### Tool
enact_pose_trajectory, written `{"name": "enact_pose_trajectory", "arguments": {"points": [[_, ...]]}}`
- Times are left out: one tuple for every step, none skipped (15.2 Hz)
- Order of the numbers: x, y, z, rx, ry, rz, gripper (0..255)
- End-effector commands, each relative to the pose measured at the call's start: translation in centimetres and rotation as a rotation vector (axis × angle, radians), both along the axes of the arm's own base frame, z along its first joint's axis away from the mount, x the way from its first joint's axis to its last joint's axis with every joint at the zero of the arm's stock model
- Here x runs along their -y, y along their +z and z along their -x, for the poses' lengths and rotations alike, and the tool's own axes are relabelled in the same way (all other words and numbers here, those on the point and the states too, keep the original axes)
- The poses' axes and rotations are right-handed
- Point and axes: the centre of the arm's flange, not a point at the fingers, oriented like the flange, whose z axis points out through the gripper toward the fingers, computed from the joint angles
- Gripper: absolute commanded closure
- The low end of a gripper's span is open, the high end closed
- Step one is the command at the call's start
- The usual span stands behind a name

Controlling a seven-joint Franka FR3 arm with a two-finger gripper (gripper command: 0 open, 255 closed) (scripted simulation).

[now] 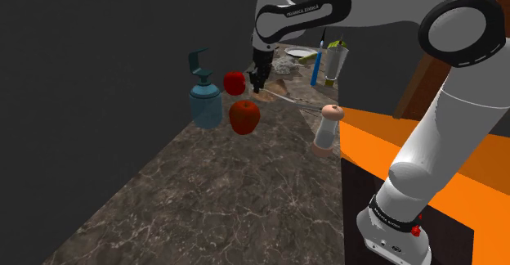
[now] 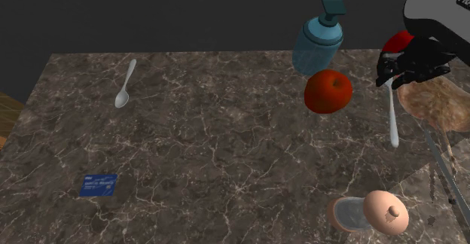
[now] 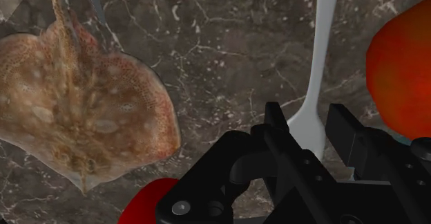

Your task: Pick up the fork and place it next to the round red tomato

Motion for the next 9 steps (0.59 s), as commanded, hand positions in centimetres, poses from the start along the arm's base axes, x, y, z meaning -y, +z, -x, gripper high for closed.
{"name": "enact_pose_trajectory", "arguments": {"points": [[0.0,-1.0,-0.1,0.001,0.000,0.000,255],[0.0,-1.5,-0.1,0.001,0.000,0.000,255],[0.0,-2.1,-0.1,0.001,0.000,0.000,255],[0.0,-2.6,-0.1,0.001,0.000,0.000,255],[0.0,-3.1,-0.1,0.001,0.000,0.000,255],[0.0,-3.7,-0.1,0.001,0.000,0.000,255],[0.0,-4.2,-0.1,0.001,0.000,0.000,255],[0.0,-4.7,-0.1,0.001,0.000,0.000,255],[0.0,-5.2,-0.1,0.001,0.000,0.000,255]]}}
